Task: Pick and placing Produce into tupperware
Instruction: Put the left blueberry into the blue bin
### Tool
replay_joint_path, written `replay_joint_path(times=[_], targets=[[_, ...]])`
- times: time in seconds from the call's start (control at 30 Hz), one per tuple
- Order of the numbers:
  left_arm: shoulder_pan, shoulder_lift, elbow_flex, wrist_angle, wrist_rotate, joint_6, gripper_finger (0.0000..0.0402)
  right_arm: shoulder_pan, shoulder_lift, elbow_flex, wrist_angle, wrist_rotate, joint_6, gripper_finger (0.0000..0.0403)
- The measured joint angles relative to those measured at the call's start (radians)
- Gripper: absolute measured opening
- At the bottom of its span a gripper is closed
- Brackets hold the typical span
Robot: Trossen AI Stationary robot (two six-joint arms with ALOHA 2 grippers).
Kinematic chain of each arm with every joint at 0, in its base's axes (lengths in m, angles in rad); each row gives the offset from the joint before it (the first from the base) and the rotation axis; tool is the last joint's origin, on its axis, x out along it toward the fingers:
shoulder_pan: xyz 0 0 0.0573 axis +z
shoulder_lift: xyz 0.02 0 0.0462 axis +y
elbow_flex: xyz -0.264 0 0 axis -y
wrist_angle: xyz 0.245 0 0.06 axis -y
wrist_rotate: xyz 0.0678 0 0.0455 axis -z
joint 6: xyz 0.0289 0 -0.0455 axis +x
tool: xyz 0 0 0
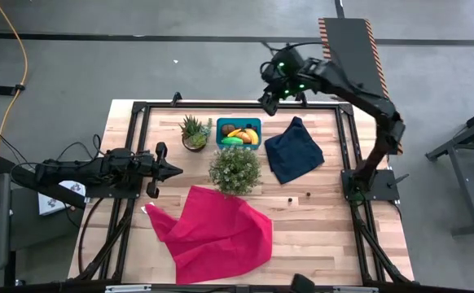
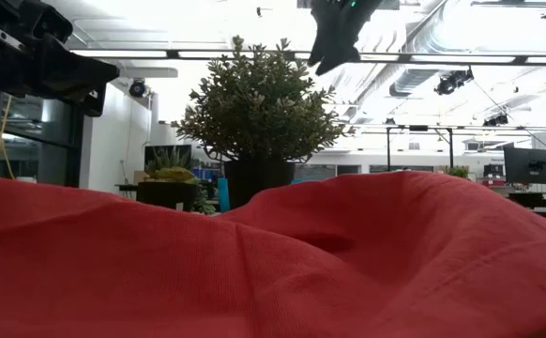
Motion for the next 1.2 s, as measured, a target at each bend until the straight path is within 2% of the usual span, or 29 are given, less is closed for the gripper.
replay_joint_path(times=[0.4, 0.47, 0.7, 0.93, 1.2], targets=[[0.000, 0.000, 0.000, 0.000, 0.000, 0.002, 0.0001, 0.000, -0.162, -0.021, 0.025, 0.039, 0.030, 0.0210], [0.000, 0.000, 0.000, 0.000, 0.000, 0.002, 0.0001, 0.000, -0.212, -0.095, 0.087, 0.055, 0.044, 0.0210], [0.000, 0.000, 0.000, 0.000, 0.000, 0.002, 0.0001, 0.016, -0.476, -0.523, 0.397, 0.058, 0.181, 0.0210], [0.000, 0.000, 0.000, 0.000, 0.000, 0.002, 0.0001, 0.059, -0.721, -0.785, 0.442, 0.066, 0.233, 0.0210], [0.000, 0.000, 0.000, 0.000, -0.001, 0.002, 0.0001, 0.206, -1.038, -1.081, 0.496, 0.323, 0.468, 0.0210]])
